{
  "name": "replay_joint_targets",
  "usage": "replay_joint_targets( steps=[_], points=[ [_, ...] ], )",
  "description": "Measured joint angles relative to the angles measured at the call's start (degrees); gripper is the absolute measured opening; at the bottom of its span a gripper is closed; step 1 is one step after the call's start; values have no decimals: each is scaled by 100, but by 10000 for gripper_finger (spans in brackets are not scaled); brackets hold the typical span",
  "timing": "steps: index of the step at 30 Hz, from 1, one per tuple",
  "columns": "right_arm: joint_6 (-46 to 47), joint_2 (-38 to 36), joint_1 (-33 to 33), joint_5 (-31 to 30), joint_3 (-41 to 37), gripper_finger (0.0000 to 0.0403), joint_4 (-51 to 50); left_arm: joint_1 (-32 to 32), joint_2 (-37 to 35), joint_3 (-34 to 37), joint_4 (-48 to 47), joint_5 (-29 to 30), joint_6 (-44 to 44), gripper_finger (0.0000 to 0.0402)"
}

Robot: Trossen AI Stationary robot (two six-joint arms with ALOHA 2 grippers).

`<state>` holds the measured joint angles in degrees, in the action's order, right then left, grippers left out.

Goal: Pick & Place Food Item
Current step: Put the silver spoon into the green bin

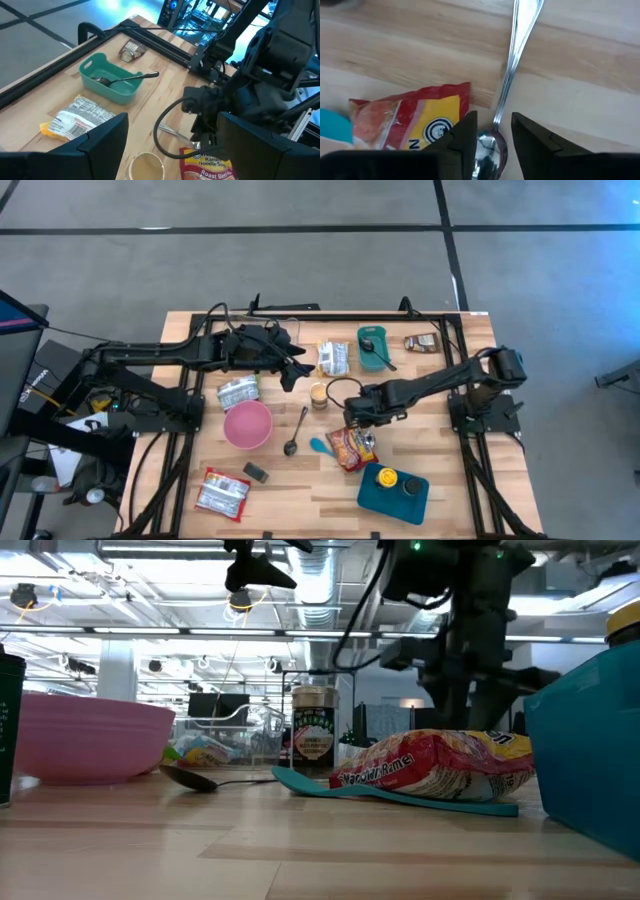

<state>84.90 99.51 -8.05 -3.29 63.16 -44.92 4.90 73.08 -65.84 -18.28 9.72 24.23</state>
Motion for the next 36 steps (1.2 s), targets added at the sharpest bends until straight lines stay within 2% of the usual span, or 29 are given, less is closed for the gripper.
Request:
replay_joint_targets(
  steps=[14, 36],
  points=[
    [13, 460, 70, 57, 1, 107, 119, 0, 4, 0, -47, 9, 0, 300],
    [13, 596, 196, 194, 0, 107, 330, 0, 4, 4, -101, 15, 0, 300]
  ],
)
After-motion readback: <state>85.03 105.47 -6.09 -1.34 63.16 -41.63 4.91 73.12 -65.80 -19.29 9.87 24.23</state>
